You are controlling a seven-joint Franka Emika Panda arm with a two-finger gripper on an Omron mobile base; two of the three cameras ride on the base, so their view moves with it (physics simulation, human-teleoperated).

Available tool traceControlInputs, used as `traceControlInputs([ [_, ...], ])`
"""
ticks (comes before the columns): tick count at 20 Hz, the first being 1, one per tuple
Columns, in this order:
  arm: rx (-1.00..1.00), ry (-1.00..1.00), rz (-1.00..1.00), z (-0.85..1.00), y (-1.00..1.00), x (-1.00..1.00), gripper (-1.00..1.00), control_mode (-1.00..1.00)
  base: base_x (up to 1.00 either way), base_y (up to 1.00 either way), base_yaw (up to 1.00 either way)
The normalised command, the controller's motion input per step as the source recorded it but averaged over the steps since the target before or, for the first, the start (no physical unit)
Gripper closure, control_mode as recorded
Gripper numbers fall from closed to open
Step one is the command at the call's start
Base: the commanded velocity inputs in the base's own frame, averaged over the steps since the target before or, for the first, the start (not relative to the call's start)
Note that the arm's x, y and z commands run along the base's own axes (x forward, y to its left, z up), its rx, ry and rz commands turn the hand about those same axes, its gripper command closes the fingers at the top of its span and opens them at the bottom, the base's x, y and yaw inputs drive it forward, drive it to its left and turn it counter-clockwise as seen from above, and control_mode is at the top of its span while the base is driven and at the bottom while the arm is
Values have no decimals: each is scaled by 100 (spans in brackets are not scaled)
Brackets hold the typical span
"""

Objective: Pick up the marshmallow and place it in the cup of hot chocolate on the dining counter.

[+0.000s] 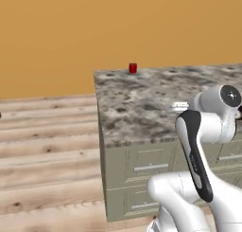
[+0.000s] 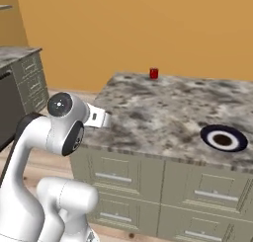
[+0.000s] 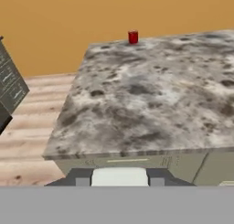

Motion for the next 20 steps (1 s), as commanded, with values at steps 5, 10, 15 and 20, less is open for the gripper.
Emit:
traceControlInputs([
  [5,0,0,0,0,0,0,100,100,0,100,0],
  [10,0,0,0,0,0,0,100,100,33,100,0],
  [15,0,0,0,0,0,0,100,100,81,100,-11],
  [20,0,0,0,0,0,0,100,100,100,89,-22],
])
